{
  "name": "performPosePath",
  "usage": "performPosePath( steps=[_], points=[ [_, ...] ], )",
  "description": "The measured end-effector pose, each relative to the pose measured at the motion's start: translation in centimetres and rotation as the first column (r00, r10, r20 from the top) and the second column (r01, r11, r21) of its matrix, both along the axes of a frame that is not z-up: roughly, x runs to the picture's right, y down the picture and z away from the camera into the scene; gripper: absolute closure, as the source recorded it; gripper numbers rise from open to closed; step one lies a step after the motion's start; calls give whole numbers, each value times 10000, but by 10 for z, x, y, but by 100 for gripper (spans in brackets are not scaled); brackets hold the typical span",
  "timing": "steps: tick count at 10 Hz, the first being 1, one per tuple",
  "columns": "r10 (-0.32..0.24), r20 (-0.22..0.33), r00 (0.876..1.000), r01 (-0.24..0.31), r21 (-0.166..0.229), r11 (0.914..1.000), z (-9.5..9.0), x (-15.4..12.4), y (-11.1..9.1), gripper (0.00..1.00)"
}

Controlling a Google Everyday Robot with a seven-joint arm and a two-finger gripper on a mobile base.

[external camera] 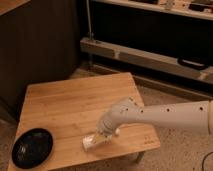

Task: Place the bottle in the ceramic bowl

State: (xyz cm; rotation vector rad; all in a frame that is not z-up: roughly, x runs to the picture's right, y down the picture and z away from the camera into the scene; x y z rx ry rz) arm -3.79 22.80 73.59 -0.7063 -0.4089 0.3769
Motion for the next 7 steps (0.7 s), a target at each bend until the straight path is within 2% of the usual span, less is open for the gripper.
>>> performPosePath(
  steps=[3,7],
  points=[
    [-25,-92,10000,23,-175,9998,-3,5,11,35],
    [-142,-108,9998,138,-326,9994,7,-12,17,35]
  ],
)
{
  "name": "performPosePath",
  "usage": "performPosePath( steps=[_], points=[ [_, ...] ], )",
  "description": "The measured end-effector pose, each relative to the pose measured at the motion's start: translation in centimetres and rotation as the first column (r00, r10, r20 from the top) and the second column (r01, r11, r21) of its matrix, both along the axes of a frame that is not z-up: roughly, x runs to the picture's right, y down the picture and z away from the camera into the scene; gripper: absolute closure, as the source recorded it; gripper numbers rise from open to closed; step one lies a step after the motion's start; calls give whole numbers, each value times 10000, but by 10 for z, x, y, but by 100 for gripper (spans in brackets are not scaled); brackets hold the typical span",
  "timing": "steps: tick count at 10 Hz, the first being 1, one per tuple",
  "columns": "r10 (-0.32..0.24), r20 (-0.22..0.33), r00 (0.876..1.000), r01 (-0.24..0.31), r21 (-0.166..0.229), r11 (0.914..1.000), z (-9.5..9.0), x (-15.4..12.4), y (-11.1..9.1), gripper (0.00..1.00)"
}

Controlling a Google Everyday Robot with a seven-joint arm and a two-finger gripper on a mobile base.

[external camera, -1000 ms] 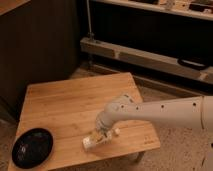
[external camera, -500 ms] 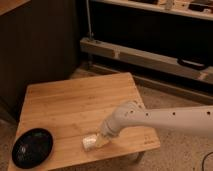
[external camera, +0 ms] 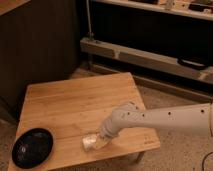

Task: Place the bottle in the ceramic bowl

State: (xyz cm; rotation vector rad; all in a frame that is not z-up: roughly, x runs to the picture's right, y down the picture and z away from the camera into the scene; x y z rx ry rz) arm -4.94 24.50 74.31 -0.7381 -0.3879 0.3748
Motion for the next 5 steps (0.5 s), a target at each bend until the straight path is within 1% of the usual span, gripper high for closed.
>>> performPosePath(
  steps=[5],
  points=[
    [-168,56,9998,168,-163,9997,10,-13,4,35]
  ],
)
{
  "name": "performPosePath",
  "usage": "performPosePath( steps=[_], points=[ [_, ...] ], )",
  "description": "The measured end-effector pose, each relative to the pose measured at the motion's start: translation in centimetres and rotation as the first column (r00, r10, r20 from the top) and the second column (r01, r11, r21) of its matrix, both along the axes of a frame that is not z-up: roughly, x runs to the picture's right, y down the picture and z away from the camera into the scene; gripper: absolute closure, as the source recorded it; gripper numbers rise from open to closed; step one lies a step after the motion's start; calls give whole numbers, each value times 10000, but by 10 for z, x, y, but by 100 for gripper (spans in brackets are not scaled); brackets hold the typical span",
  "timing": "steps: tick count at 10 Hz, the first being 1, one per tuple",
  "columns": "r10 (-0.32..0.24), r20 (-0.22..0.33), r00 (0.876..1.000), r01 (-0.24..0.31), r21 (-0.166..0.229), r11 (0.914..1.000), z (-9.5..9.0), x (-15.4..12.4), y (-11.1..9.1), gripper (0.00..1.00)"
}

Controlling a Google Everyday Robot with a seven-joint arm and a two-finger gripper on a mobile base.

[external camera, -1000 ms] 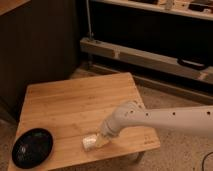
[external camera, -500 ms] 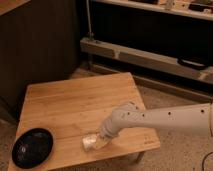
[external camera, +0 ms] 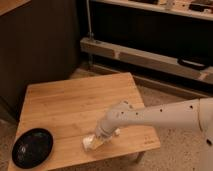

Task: Place the bottle in the ceramic bowl

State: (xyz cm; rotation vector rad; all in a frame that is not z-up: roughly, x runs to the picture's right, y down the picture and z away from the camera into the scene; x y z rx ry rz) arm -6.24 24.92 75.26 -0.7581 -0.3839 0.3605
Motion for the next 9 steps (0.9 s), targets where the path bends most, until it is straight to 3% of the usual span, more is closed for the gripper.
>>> performPosePath(
  steps=[9],
  points=[
    [-367,-49,9993,364,-418,9985,7,-13,6,35]
  ],
)
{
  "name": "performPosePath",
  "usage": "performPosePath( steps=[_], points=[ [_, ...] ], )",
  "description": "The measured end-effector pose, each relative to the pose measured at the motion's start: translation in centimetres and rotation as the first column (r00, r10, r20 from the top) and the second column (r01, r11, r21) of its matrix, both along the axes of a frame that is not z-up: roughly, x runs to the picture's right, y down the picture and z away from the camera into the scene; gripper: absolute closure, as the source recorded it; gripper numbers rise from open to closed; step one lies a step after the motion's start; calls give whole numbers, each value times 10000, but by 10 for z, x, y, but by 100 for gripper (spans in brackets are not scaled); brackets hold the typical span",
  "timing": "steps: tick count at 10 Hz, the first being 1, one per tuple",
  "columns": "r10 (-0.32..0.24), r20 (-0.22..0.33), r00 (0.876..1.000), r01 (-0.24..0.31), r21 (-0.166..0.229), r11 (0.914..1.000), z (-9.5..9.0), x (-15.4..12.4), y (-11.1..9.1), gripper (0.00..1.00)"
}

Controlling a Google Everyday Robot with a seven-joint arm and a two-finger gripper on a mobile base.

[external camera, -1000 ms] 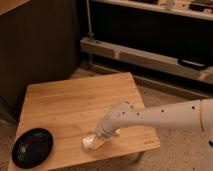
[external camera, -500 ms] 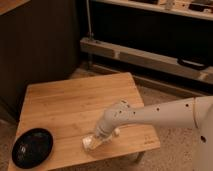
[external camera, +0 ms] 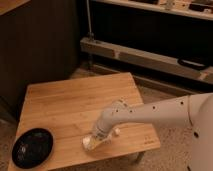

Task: Place the bottle in the ceramic bowl

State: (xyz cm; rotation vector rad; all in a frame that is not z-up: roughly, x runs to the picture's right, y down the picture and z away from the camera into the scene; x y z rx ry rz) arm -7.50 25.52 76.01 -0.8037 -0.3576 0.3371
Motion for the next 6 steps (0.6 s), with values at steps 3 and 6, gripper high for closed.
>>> performPosePath(
  steps=[3,6],
  points=[
    [-52,-75,10000,51,-170,9998,1,0,1,35],
    [-148,-103,9998,145,-284,9995,2,0,1,35]
  ],
)
